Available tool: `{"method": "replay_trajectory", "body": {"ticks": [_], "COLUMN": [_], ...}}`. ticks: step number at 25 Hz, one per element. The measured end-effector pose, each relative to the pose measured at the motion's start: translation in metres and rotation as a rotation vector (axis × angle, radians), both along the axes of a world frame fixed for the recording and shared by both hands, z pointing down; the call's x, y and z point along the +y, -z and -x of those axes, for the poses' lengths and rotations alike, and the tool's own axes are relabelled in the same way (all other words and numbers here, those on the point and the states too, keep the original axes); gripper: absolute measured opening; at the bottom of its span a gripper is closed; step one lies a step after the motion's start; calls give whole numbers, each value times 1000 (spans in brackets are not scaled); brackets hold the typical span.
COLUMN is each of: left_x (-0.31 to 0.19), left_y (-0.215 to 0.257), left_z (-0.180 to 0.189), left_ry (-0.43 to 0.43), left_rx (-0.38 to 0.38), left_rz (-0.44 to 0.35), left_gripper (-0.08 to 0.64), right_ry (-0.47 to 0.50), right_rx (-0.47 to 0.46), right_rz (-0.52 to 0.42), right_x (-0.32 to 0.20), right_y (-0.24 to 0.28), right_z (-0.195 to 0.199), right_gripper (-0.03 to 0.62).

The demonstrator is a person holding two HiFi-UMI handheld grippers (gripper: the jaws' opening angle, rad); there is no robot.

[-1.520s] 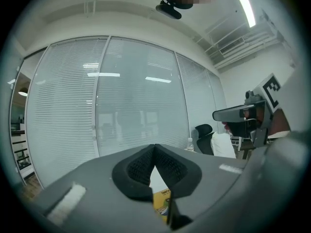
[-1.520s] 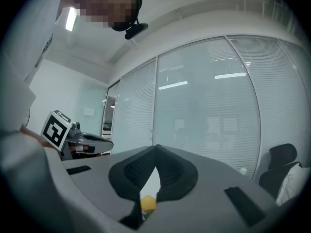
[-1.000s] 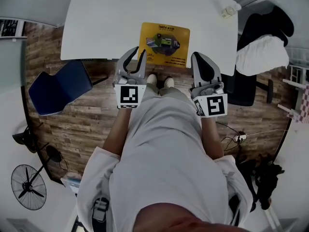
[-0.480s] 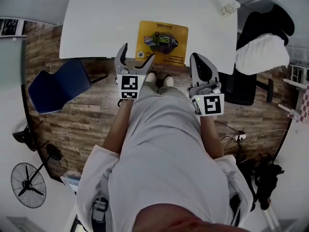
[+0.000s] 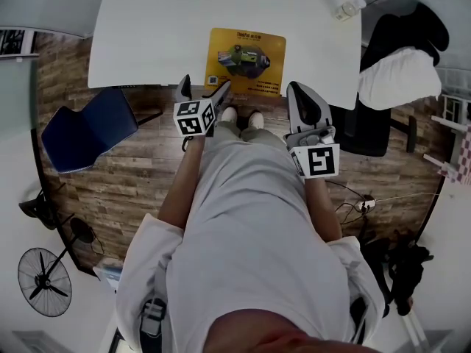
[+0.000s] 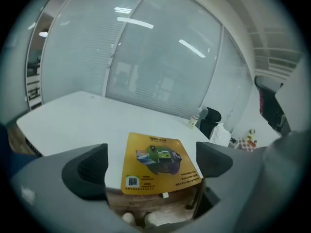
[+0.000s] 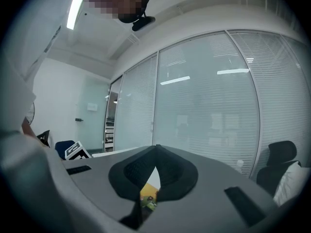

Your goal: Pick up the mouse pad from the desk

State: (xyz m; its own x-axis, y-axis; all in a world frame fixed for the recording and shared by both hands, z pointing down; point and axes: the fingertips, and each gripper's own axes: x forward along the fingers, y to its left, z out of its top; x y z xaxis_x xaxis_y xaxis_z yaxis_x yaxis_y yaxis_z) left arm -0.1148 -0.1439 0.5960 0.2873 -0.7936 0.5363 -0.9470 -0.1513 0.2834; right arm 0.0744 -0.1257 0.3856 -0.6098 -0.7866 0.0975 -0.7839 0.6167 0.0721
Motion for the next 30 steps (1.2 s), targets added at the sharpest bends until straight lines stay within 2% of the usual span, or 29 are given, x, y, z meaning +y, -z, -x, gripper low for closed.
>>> {"method": "replay_trajectory", "body": {"ticks": [3,7,12,18,23,30], "left_x": [9,19,25,28,29,19], "left_y": [-32,-59,-86,-121,-143,-157], "left_z": [7,11,10,10,9,15], "left_ry": [68,89,157,277,331,437], "left_rx": [126,151,260,502,645,928], "left_rz": [109,178,253,325,345,290], "left_gripper": [551,552,552,552,552,542], "right_ry": [0,-2,2,1,12,21], "right_rx": [7,23,45,44,55,84], "right_rz": [4,16,36,50,56,75], "right_x": [1,3,7,9,11,16], "right_y": [0,-3,-9,-8,-6,-10], "right_z": [-2,-3,-3,7,15,20], "right_gripper": [0,0,0,0,0,0]}}
